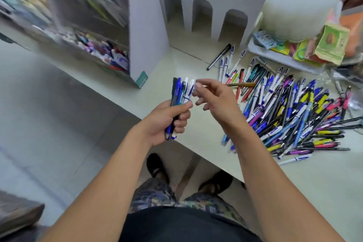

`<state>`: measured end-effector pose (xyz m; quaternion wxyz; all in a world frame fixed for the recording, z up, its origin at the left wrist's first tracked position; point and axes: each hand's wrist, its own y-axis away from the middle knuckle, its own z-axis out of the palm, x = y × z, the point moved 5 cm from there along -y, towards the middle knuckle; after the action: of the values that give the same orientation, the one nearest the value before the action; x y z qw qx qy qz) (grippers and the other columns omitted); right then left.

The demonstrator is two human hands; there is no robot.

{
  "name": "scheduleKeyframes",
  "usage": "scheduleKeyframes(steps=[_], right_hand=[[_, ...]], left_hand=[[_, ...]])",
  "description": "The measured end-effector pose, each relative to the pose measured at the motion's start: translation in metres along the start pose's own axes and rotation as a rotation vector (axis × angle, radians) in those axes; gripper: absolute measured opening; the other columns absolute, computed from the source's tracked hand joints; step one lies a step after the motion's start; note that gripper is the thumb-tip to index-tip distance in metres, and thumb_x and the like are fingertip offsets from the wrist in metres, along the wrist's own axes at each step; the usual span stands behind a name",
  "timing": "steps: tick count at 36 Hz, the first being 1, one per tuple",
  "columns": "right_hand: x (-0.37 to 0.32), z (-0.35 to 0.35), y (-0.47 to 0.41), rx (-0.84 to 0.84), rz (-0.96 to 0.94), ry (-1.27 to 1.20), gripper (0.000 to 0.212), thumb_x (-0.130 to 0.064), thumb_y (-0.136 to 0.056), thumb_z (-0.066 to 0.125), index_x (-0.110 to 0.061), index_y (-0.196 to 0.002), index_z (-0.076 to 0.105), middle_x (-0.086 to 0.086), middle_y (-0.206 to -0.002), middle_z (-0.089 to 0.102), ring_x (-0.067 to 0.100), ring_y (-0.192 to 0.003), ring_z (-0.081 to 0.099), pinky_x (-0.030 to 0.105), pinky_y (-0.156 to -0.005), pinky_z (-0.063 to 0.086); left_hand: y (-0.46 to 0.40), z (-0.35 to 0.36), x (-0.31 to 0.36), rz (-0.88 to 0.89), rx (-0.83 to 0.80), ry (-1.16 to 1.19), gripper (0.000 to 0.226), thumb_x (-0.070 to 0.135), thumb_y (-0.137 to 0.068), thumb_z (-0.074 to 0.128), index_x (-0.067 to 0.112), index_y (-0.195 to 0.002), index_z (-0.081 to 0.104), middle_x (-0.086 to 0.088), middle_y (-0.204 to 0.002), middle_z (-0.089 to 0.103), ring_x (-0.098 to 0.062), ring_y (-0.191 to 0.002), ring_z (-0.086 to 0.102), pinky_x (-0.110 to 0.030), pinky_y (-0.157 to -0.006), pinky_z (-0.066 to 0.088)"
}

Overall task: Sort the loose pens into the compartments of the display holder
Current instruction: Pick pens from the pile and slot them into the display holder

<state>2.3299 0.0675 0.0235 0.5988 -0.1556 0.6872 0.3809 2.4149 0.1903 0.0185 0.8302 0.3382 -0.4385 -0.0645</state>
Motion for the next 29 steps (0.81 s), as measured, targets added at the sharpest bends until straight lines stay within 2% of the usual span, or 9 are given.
scheduleKeyframes(steps=[4, 6, 10, 13, 16, 22, 26, 29], right_hand=[[-0.015, 0.038, -0.004, -0.136, -0.012, -0.068, 0.009, -0.012, -0.098, 0.066, -0.008, -0.100, 0.075, -0.002, -0.071, 0.062, 0.015, -0.060, 0.043, 0.024, -0.054, 0.034], [-0.022, 0.057, -0.006, -0.149, -0.023, -0.086, 0.012, -0.009, -0.099, 0.064, -0.006, -0.099, 0.075, 0.001, -0.072, 0.063, 0.016, -0.061, 0.045, 0.024, -0.056, 0.035], [-0.038, 0.101, -0.013, -0.121, -0.049, -0.065, 0.014, -0.009, -0.100, 0.061, -0.005, -0.104, 0.074, 0.007, -0.081, 0.063, 0.015, -0.070, 0.050, 0.025, -0.061, 0.040], [-0.051, 0.144, -0.022, -0.060, -0.060, -0.050, 0.015, -0.010, -0.101, 0.061, -0.002, -0.105, 0.072, 0.006, -0.078, 0.061, 0.012, -0.066, 0.048, 0.025, -0.058, 0.040], [-0.070, 0.191, -0.030, -0.023, -0.092, -0.134, 0.017, -0.012, -0.098, 0.064, 0.003, -0.105, 0.068, 0.012, -0.075, 0.057, 0.013, -0.056, 0.044, 0.024, -0.051, 0.035], [-0.116, 0.252, -0.042, 0.122, -0.237, -0.105, 0.004, -0.003, -0.094, 0.069, -0.002, -0.097, 0.069, 0.002, -0.066, 0.061, 0.007, -0.049, 0.051, 0.018, -0.047, 0.041], [-0.138, 0.269, -0.050, 0.181, -0.268, -0.092, 0.020, -0.003, -0.091, 0.071, -0.003, -0.111, 0.067, 0.002, -0.064, 0.064, 0.013, -0.045, 0.054, 0.021, -0.043, 0.044], [-0.143, 0.269, -0.064, 0.089, -0.212, -0.133, 0.027, -0.014, -0.085, 0.073, -0.005, -0.110, 0.069, 0.007, -0.068, 0.067, 0.019, -0.048, 0.051, 0.023, -0.045, 0.043]], left_hand=[[0.019, -0.023, 0.013, 0.025, -0.037, -0.077, 0.016, 0.023, -0.101, 0.054, 0.010, -0.103, 0.065, 0.001, -0.061, 0.044, -0.007, -0.045, 0.033, -0.018, -0.042, 0.027], [0.025, -0.039, 0.023, 0.051, -0.028, -0.075, 0.019, 0.026, -0.101, 0.055, 0.011, -0.107, 0.066, -0.001, -0.062, 0.048, -0.009, -0.045, 0.037, -0.019, -0.042, 0.031], [0.037, -0.082, 0.050, 0.083, -0.040, -0.095, 0.015, 0.028, -0.103, 0.056, 0.017, -0.111, 0.059, -0.005, -0.069, 0.057, -0.012, -0.048, 0.046, -0.021, -0.043, 0.038], [0.051, -0.116, 0.076, 0.121, -0.083, -0.127, 0.014, 0.029, -0.103, 0.055, 0.019, -0.112, 0.058, -0.007, -0.074, 0.060, -0.013, -0.048, 0.046, -0.023, -0.044, 0.039], [0.065, -0.152, 0.104, 0.172, -0.103, -0.123, 0.013, 0.026, -0.103, 0.055, 0.015, -0.109, 0.058, -0.006, -0.076, 0.060, -0.014, -0.048, 0.046, -0.024, -0.043, 0.038], [0.083, -0.206, 0.158, 0.254, -0.084, -0.186, 0.007, 0.021, -0.101, 0.060, 0.014, -0.101, 0.061, -0.003, -0.073, 0.066, -0.017, -0.053, 0.058, -0.026, -0.047, 0.048], [0.078, -0.223, 0.184, 0.290, -0.122, -0.259, 0.008, 0.023, -0.101, 0.060, 0.016, -0.104, 0.064, -0.004, -0.079, 0.071, -0.018, -0.057, 0.064, -0.028, -0.050, 0.052], [0.070, -0.227, 0.198, 0.286, -0.180, -0.268, 0.014, 0.025, -0.102, 0.060, 0.014, -0.106, 0.067, -0.008, -0.084, 0.073, -0.018, -0.059, 0.065, -0.027, -0.051, 0.053]])
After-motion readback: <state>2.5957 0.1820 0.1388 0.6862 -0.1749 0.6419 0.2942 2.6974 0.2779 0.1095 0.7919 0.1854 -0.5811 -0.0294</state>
